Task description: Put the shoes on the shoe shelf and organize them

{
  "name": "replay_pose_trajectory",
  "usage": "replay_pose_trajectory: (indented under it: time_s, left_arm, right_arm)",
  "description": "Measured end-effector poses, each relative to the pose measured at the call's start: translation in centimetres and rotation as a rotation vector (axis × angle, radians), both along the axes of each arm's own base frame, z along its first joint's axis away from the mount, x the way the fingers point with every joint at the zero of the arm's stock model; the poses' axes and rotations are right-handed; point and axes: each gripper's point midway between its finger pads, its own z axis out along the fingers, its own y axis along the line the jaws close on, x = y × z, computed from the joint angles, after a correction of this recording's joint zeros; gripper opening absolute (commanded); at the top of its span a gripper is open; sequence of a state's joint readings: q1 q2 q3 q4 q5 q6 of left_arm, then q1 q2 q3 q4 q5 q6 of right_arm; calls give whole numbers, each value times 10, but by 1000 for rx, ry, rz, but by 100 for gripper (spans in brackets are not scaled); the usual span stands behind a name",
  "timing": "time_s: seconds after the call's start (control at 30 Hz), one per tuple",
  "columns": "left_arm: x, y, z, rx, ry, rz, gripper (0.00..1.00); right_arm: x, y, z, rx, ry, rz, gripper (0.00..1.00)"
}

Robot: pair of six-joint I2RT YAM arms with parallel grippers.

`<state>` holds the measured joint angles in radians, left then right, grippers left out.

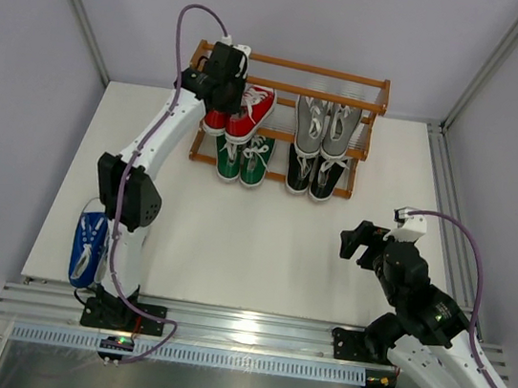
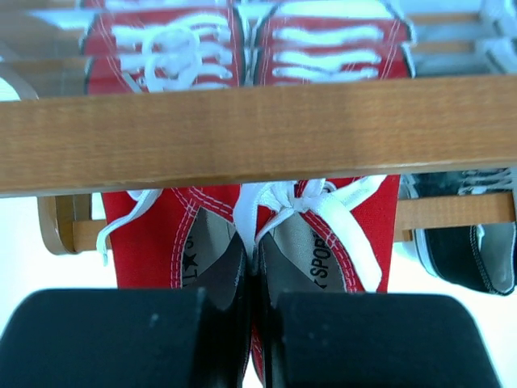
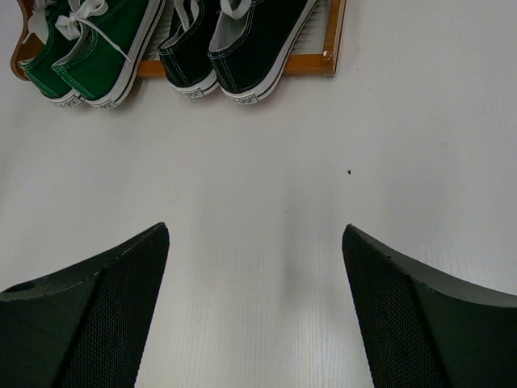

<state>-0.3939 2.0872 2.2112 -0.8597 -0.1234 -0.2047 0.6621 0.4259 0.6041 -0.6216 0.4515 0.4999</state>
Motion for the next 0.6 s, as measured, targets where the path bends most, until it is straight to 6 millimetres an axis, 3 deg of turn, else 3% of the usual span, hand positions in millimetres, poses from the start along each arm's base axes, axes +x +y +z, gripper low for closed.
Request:
replay_pose_trajectory:
  time_s: [0.17,0.6]
  left_arm:
    - [7,-2,7,-25,-56,8,0]
    - [20,-1,-1,-38,-153,26,0]
  right_arm:
    - [0,0,0,0,0,0,88]
    - [1,0,-2,-9,10,-2,88]
